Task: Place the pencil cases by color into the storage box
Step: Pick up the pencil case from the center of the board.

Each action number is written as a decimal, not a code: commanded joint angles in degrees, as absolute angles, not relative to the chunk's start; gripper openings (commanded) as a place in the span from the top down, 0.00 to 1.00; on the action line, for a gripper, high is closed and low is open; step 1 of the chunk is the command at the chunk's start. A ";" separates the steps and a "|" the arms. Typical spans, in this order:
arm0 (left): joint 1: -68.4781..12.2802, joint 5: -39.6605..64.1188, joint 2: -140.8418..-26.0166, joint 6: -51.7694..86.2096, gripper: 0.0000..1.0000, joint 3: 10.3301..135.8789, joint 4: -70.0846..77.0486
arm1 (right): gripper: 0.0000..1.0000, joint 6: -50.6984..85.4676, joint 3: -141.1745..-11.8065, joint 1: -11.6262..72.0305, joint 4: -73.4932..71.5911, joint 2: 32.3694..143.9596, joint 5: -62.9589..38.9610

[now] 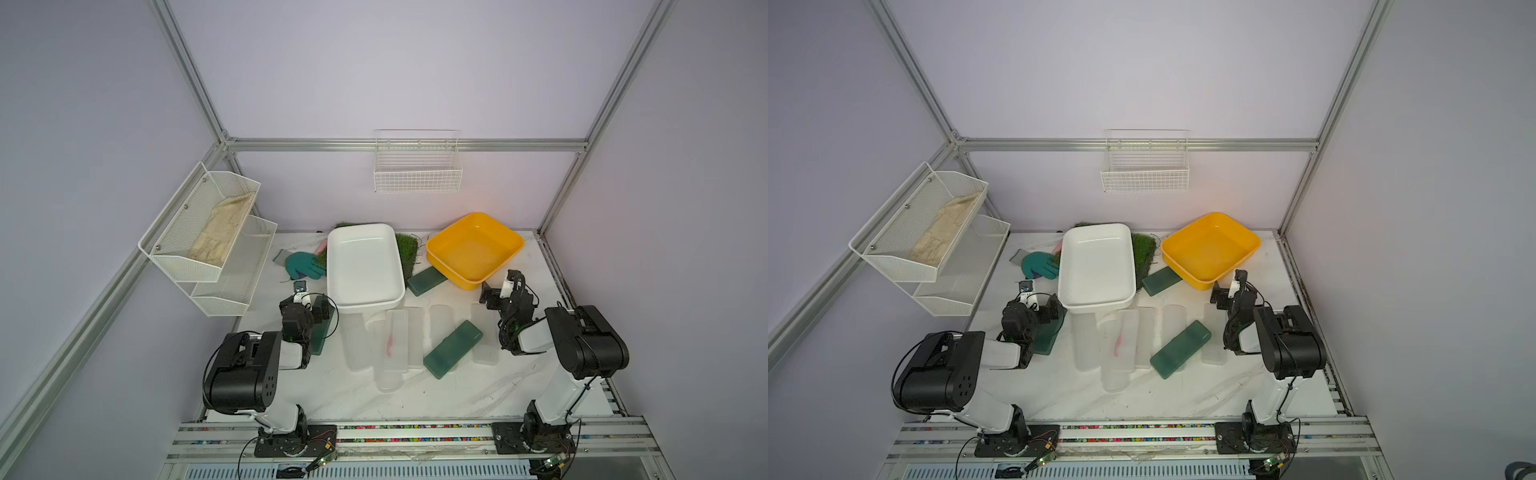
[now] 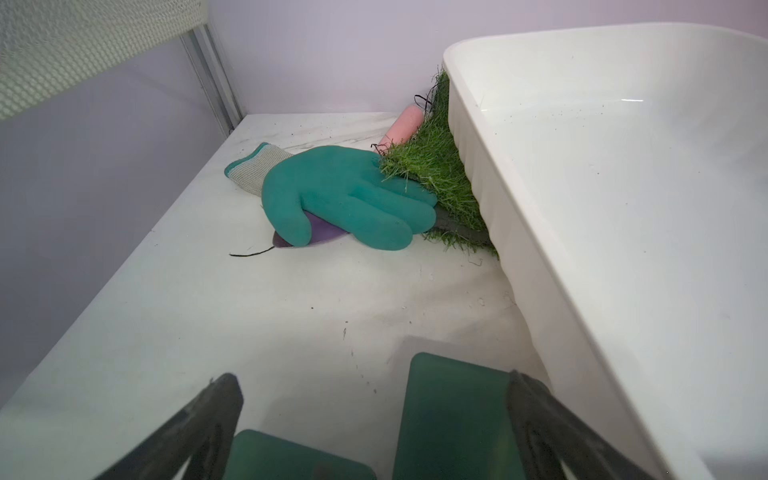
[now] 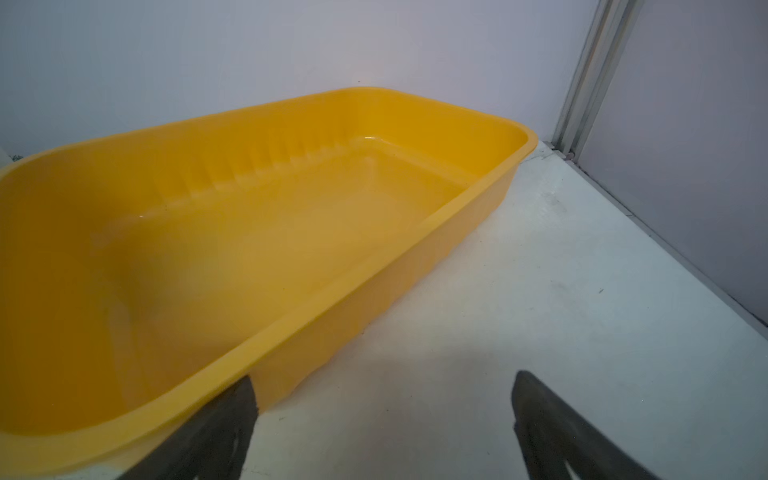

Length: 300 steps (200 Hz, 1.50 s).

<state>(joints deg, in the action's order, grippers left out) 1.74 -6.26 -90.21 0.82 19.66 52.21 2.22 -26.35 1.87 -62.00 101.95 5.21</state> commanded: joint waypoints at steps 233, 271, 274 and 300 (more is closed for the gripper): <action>1.22 -14.24 -82.17 3.18 0.00 28.17 37.07 | 0.03 12.64 -34.83 2.71 -32.90 80.81 18.53; 1.14 -14.60 -72.92 2.18 0.00 36.48 20.59 | 0.03 17.06 -39.99 3.83 -18.77 71.75 22.10; 1.14 -14.36 -72.38 1.91 0.00 37.45 18.68 | 0.03 18.00 -40.91 3.91 -16.73 71.34 22.41; 0.90 -11.55 -68.67 2.49 0.00 45.19 5.15 | 0.03 24.23 -45.38 7.18 -3.87 67.65 26.31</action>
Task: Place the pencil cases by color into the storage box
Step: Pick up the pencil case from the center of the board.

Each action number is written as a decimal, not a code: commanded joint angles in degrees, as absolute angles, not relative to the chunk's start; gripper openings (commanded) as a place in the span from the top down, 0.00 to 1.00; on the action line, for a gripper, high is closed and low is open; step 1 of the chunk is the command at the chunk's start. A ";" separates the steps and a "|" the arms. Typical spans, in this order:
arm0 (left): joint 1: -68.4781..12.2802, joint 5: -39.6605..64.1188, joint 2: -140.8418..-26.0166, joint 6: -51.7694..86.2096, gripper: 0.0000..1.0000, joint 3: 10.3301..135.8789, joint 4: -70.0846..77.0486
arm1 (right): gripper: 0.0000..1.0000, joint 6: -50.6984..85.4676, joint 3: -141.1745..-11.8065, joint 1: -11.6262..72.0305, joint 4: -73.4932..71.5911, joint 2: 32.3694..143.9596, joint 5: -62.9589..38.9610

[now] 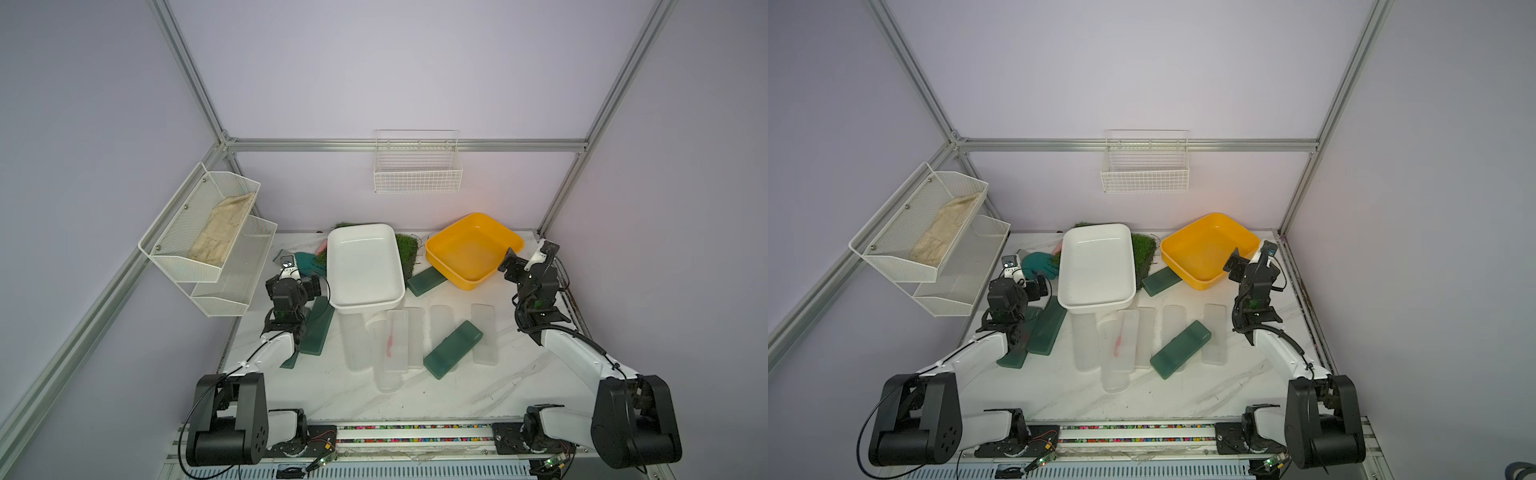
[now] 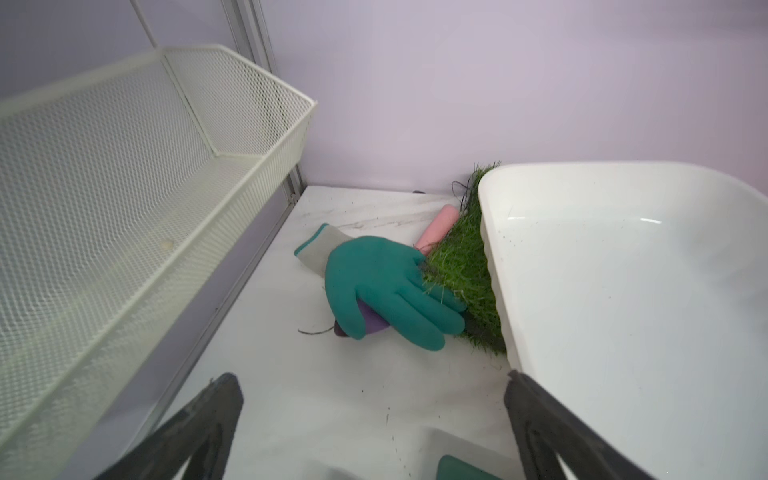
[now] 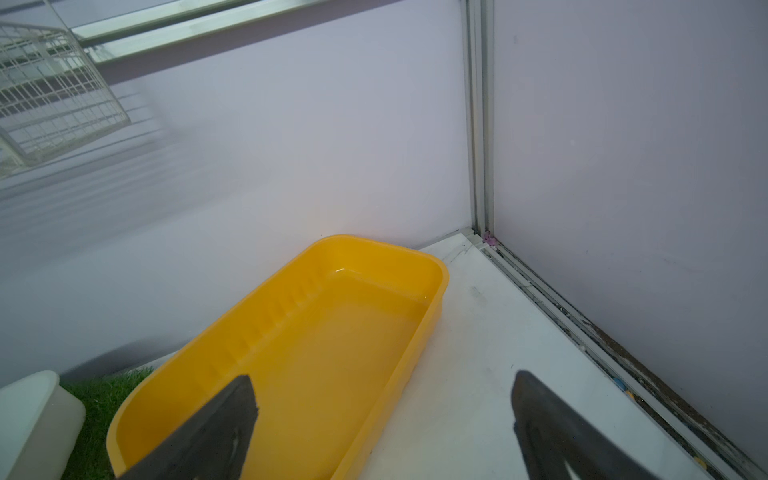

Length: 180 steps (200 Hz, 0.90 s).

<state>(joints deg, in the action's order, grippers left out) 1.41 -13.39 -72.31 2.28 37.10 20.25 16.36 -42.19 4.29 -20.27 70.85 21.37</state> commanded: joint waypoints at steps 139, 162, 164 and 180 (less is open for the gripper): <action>-21.23 -5.09 -70.33 14.32 0.00 58.61 -21.39 | 0.03 56.27 -52.74 33.52 36.44 67.93 26.90; -23.98 -4.32 -71.06 14.80 0.00 58.53 -21.70 | 0.03 59.54 -53.83 34.92 41.06 70.33 26.06; -24.19 -4.31 -71.09 14.84 0.00 58.53 -21.71 | 0.03 59.75 -53.82 35.14 41.18 70.32 25.98; -25.85 -4.42 -71.34 15.08 0.00 58.21 -22.10 | 0.03 61.81 -53.53 37.09 41.37 70.46 24.97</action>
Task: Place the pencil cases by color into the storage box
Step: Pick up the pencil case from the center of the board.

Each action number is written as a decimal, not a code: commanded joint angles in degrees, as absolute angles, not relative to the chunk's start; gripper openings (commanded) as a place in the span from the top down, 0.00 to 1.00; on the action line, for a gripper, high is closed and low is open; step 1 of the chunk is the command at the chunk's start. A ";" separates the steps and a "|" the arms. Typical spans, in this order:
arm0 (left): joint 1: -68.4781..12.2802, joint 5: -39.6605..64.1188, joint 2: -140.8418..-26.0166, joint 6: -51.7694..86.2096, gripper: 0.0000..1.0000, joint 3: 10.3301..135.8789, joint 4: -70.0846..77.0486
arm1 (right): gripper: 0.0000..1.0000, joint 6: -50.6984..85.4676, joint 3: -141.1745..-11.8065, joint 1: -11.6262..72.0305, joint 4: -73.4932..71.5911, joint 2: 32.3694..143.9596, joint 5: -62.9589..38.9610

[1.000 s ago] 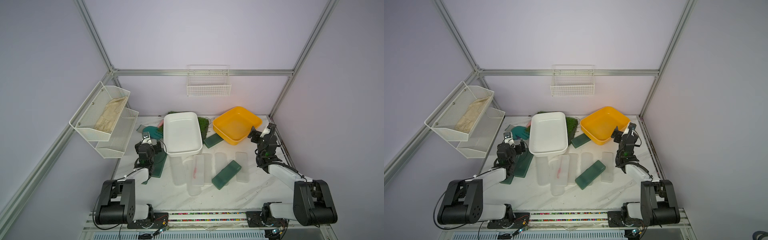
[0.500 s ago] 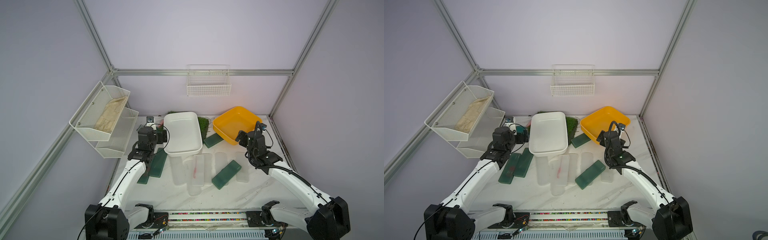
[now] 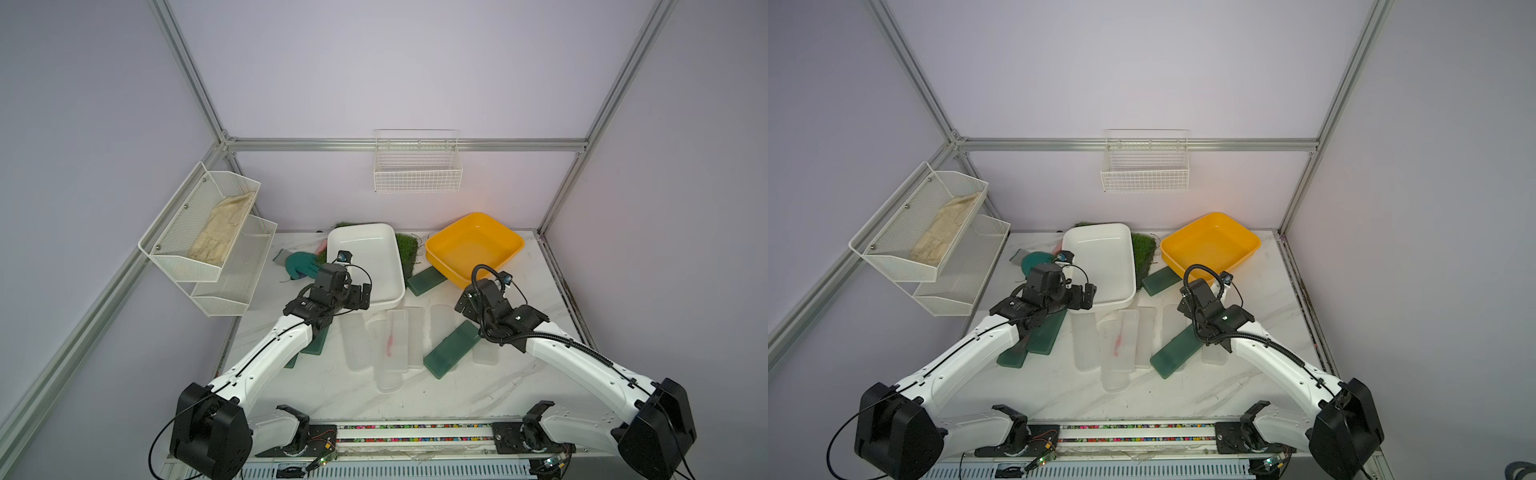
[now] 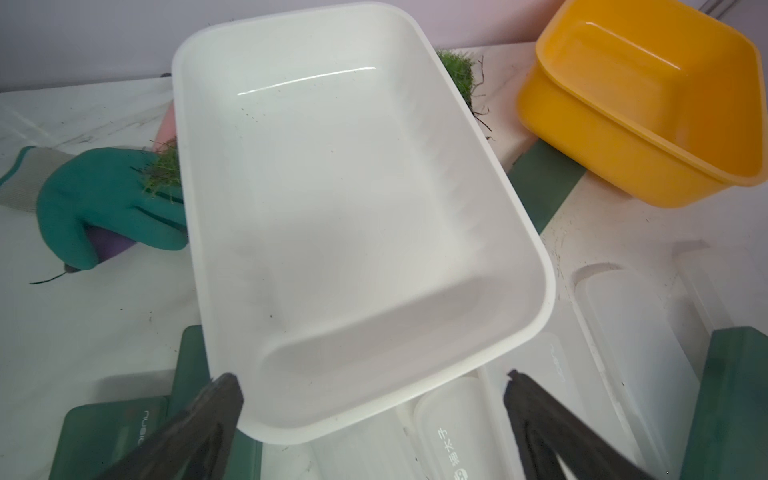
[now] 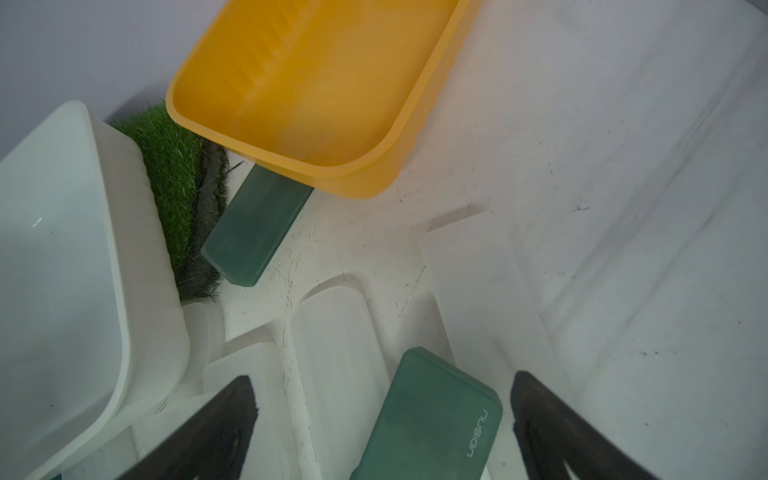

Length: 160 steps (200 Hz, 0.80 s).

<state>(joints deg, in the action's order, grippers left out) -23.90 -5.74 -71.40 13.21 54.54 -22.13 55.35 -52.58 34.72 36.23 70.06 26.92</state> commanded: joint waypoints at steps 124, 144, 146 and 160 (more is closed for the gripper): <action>-35.13 -6.68 -71.34 17.52 0.00 57.95 -22.19 | 0.03 75.68 -49.00 41.48 44.34 75.67 15.45; -35.81 -6.47 -70.83 18.05 0.00 57.75 -22.19 | 0.03 76.45 -48.19 41.50 44.22 76.08 14.62; -35.85 -6.45 -70.73 18.11 0.00 57.74 -22.22 | 0.03 76.46 -48.11 41.49 44.15 76.26 14.53; -36.12 -6.42 -70.44 18.44 0.00 57.49 -22.21 | 0.03 76.32 -47.75 41.49 43.42 77.29 14.24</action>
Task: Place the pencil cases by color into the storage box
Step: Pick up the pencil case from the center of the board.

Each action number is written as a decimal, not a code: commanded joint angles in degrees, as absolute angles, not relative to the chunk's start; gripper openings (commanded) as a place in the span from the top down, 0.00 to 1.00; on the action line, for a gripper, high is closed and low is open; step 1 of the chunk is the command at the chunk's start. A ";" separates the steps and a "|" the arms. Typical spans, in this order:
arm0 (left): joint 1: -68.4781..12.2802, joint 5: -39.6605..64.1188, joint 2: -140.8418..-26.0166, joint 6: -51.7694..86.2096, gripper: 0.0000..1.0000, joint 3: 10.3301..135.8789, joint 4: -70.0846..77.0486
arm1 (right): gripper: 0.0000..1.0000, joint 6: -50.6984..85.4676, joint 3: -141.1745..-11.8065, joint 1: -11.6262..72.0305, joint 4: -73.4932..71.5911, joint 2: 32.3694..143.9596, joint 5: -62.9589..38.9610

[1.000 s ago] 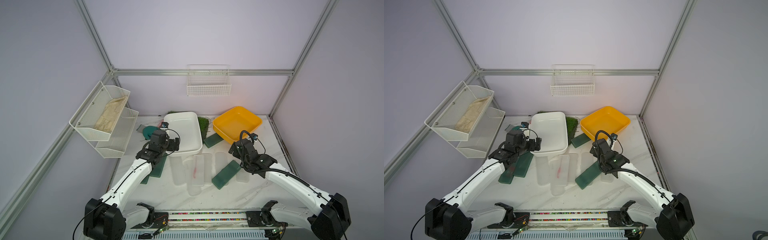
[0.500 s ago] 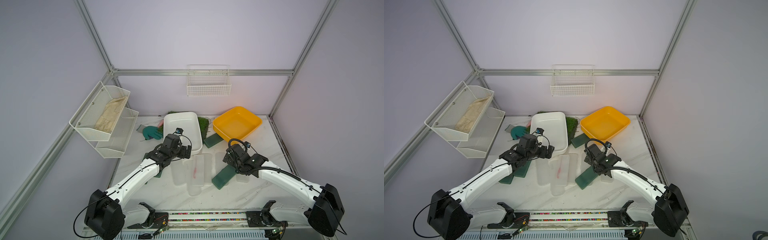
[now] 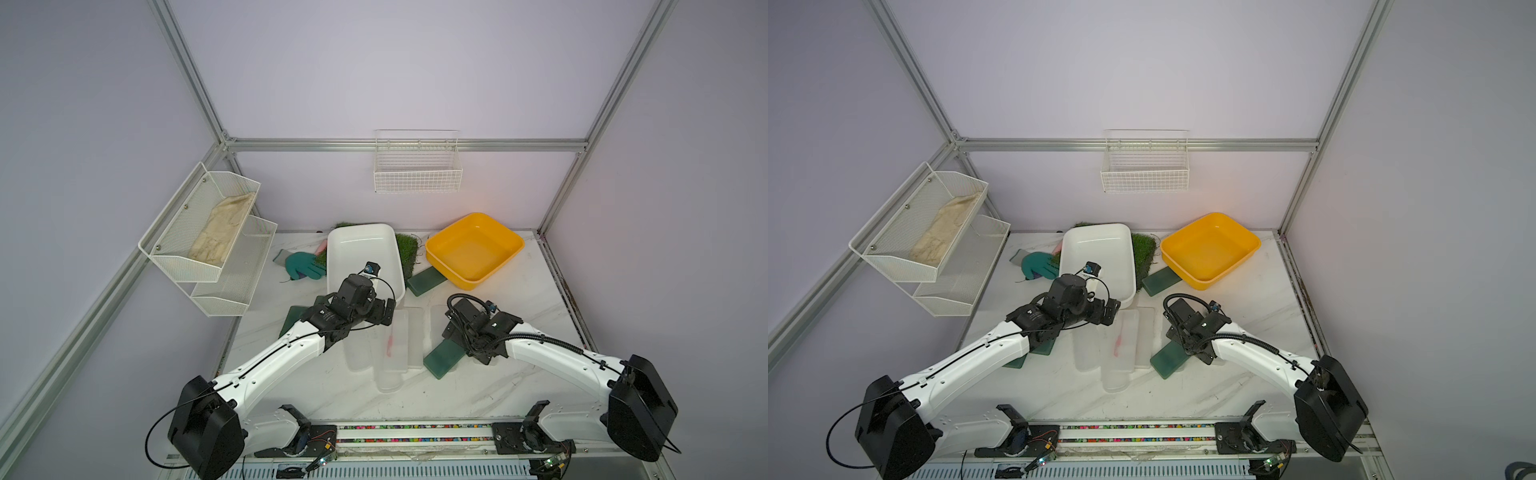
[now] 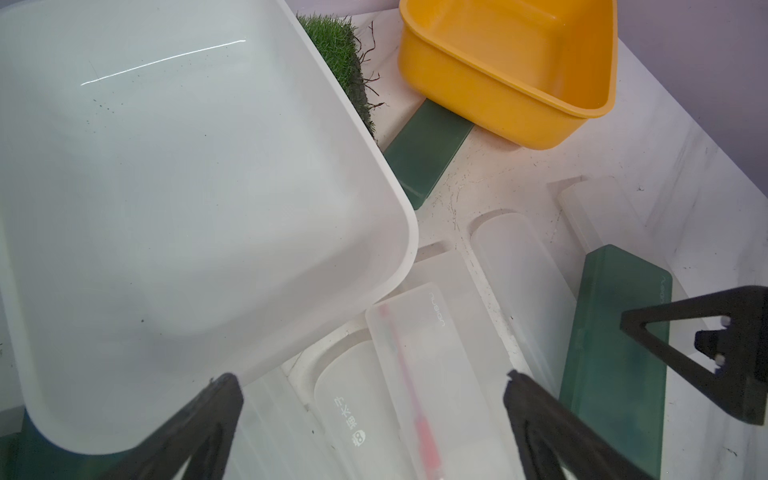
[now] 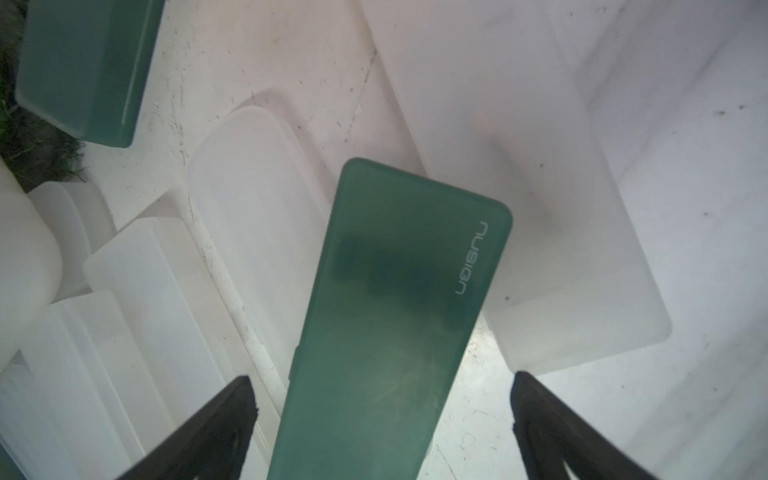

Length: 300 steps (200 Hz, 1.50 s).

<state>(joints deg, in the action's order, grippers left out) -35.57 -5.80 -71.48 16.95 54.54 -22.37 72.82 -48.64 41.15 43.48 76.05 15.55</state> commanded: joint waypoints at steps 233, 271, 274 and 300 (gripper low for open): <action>-36.83 -5.63 -68.52 17.82 0.00 58.95 -24.36 | 0.40 73.52 -55.65 41.48 43.44 83.69 18.03; -36.79 -5.10 -70.74 17.45 0.00 60.56 -24.86 | 0.42 69.98 -59.91 41.49 46.10 80.92 20.39; -36.80 -5.13 -70.95 17.38 0.00 60.65 -24.86 | 0.42 69.73 -60.40 41.56 46.40 80.83 20.59; -36.52 -5.51 -72.62 17.52 0.00 61.73 -25.13 | 0.42 67.31 -64.55 41.54 47.87 79.79 22.45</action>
